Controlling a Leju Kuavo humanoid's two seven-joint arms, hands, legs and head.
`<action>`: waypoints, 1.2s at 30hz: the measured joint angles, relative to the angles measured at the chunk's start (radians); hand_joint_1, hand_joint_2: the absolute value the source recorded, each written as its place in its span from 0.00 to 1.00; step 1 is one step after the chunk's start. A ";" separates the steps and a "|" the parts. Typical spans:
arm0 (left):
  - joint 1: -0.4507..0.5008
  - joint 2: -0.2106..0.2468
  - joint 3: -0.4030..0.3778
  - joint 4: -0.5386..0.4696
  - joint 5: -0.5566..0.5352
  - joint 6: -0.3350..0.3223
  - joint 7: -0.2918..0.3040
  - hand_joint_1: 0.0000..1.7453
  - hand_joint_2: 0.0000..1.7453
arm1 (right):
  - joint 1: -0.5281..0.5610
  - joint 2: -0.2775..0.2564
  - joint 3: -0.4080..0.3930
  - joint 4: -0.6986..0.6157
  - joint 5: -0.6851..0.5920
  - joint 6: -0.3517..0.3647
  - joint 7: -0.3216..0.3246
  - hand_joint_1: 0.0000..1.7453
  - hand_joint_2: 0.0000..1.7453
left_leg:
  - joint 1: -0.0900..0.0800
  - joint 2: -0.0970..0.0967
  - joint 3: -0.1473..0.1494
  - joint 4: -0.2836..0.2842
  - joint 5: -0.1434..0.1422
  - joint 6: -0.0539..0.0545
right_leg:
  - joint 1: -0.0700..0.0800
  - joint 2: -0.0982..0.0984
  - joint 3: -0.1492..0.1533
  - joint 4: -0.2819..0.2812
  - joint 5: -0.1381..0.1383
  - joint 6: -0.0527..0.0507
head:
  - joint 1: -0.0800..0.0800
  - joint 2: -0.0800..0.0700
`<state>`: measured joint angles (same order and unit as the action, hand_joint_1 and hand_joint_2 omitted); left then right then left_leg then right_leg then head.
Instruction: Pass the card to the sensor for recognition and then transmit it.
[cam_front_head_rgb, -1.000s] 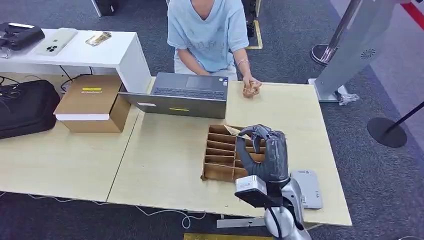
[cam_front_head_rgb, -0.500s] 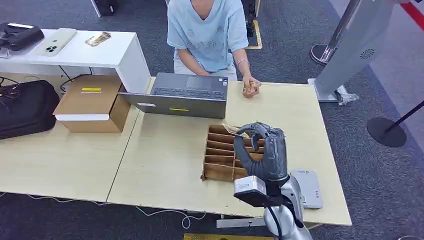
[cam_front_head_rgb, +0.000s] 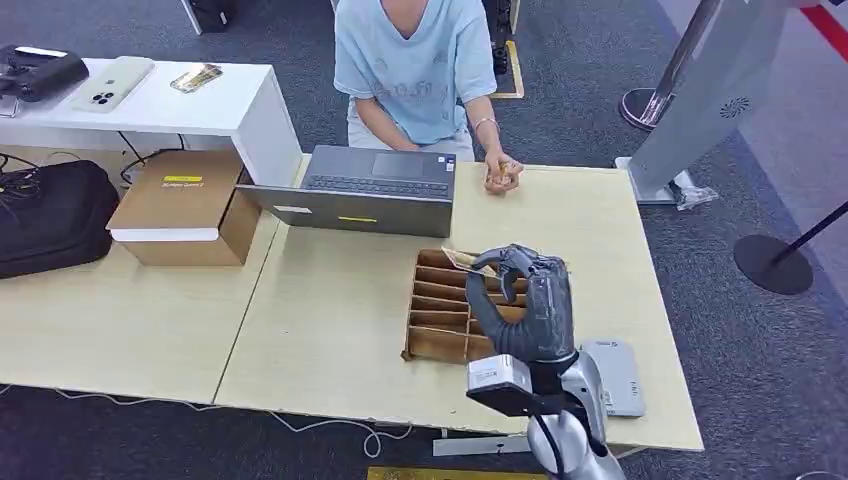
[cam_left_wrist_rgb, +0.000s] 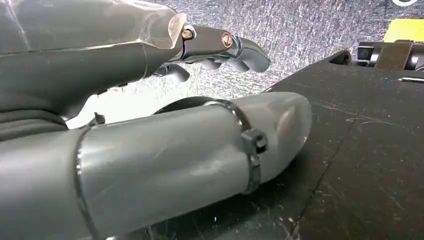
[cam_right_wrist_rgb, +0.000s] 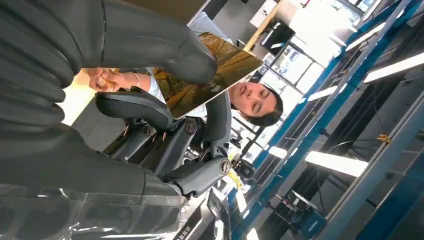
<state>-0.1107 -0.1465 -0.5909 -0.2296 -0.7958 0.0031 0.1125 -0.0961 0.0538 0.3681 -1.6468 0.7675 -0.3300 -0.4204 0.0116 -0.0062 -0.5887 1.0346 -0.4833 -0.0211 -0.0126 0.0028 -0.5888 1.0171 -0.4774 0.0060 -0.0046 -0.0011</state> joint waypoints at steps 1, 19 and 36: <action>0.000 0.000 0.000 0.000 0.000 -0.001 0.000 0.00 0.00 | -0.002 0.000 0.001 0.000 0.000 0.000 0.002 1.00 1.00 | 0.000 0.000 0.000 0.000 0.000 0.000 | 0.000 0.000 0.000 0.000 0.000 0.000 | 0.000 0.000; -0.003 -0.005 0.000 0.000 -0.022 0.001 -0.002 0.00 0.00 | -0.111 -0.019 0.034 0.032 0.039 0.032 0.021 1.00 1.00 | 0.000 0.000 0.000 0.000 0.000 0.000 | 0.000 0.000 0.000 0.000 0.000 0.000 | 0.000 0.000; -0.004 -0.005 0.010 0.000 -0.035 0.008 -0.002 0.00 0.00 | -0.224 -0.028 0.051 0.125 -0.006 0.018 0.009 1.00 1.00 | 0.000 0.000 0.000 0.000 0.000 0.000 | 0.000 0.000 0.000 0.000 0.000 0.000 | 0.000 0.000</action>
<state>-0.1147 -0.1518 -0.5806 -0.2296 -0.8305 0.0107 0.1106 -0.3206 0.0259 0.4189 -1.5217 0.7614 -0.3120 -0.4116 0.0116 -0.0062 -0.5886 1.0346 -0.4832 -0.0212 -0.0126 0.0029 -0.5887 1.0174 -0.4773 0.0059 -0.0042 -0.0011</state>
